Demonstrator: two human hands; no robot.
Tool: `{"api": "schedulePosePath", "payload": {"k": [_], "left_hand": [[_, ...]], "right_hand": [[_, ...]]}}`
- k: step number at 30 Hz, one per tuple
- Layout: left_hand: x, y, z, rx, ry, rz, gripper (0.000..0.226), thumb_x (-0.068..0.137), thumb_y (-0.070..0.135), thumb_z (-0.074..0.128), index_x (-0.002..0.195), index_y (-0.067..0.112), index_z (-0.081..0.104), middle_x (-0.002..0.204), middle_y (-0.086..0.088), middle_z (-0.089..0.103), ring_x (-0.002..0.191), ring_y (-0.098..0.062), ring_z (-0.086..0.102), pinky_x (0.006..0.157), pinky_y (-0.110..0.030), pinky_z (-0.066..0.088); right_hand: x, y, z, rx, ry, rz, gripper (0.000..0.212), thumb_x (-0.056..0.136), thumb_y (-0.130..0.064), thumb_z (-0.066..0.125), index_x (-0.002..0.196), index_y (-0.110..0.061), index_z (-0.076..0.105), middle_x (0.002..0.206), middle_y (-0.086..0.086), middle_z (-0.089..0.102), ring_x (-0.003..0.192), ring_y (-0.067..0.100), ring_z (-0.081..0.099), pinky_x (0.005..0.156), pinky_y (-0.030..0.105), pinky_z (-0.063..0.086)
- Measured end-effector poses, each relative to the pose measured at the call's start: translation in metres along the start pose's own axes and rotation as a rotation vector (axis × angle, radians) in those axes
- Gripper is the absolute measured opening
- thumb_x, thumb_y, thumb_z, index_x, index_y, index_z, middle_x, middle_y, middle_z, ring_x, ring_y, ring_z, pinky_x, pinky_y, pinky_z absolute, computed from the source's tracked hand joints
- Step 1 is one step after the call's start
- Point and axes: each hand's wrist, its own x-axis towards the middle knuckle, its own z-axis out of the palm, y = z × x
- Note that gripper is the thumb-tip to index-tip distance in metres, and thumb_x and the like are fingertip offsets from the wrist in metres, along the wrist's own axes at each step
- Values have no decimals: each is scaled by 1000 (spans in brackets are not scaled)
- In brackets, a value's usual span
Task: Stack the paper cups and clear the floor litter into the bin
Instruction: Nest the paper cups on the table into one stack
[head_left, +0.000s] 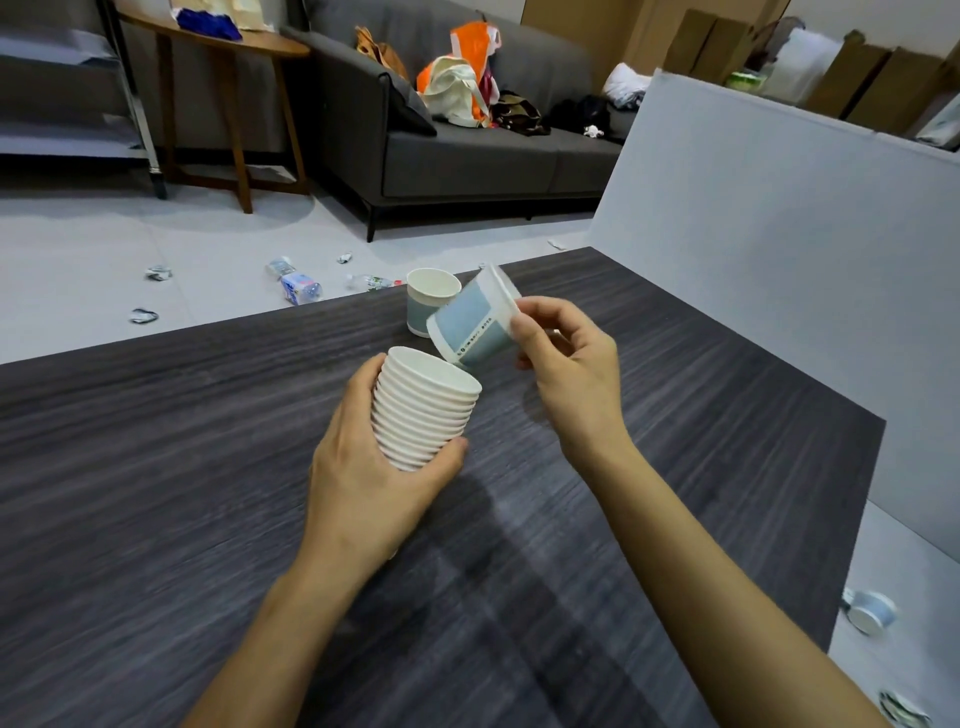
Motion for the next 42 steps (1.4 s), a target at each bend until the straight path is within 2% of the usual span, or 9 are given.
{"api": "schedulePosePath", "payload": {"k": [8, 15, 18, 22, 25, 29, 32, 38, 42], "left_hand": [[-1, -1, 1, 34, 9, 23, 82, 58, 40, 76, 130, 33, 37, 119, 7, 55, 102, -15, 55, 85, -35, 48], [6, 3, 5, 69, 29, 93, 88, 57, 40, 79, 133, 26, 38, 126, 5, 53, 108, -12, 51, 83, -26, 38], [18, 4, 12, 60, 32, 90, 88, 59, 38, 80, 135, 23, 38, 128, 2, 52, 110, -15, 52, 83, -24, 36], [40, 1, 17, 64, 68, 113, 89, 53, 51, 67, 133, 21, 41, 126, 2, 54, 112, -15, 51, 87, -22, 36], [56, -5, 14, 119, 91, 117, 86, 59, 36, 81, 133, 21, 41, 124, -1, 54, 112, -18, 50, 88, -26, 36], [67, -19, 11, 101, 108, 82, 83, 60, 25, 80, 133, 21, 41, 125, 1, 54, 114, -17, 50, 88, -24, 35], [71, -27, 8, 65, 122, 78, 84, 60, 26, 81, 134, 22, 40, 128, 3, 53, 114, -13, 49, 89, -19, 34], [76, -33, 2, 11, 151, 68, 85, 61, 31, 81, 134, 26, 38, 128, 9, 51, 110, -1, 44, 86, -9, 30], [77, -36, 0, -8, 133, 73, 87, 60, 30, 81, 135, 26, 38, 128, 12, 49, 112, 1, 43, 84, 3, 28]], "right_hand": [[-18, -16, 4, -103, -171, -201, 10, 82, -25, 56, 80, -33, 60, 78, -12, 58, 71, 2, 53, 68, 29, 48], [-8, -21, -4, -64, -302, -33, 16, 83, -26, 58, 69, -29, 63, 67, -7, 59, 64, 6, 48, 61, 27, 41], [-7, -9, 12, -64, -278, 78, 32, 82, -26, 62, 56, -7, 59, 60, -10, 53, 64, 3, 48, 69, 22, 40], [0, 4, 24, -67, -241, 128, 34, 84, -31, 60, 63, -4, 61, 71, -7, 54, 69, 2, 49, 79, 31, 40], [11, 9, 27, -31, -302, 125, 28, 95, -32, 43, 74, -29, 62, 81, -12, 58, 72, -6, 53, 73, 20, 45], [37, 30, 39, 6, -188, 161, 38, 98, -35, 29, 94, -24, 64, 93, -5, 62, 69, 1, 56, 66, 25, 48], [61, 57, 48, -178, -129, 131, 22, 93, -24, 45, 110, -21, 59, 106, 0, 62, 87, 12, 60, 81, 35, 49], [96, 84, 64, -574, -278, 133, 64, 85, -18, 51, 140, -38, 25, 84, 5, 65, 88, 26, 61, 82, 35, 46], [107, 90, 75, -799, -397, 196, 61, 87, -26, 49, 141, -33, 23, 123, 17, 57, 113, 38, 52, 91, 40, 42]]}}
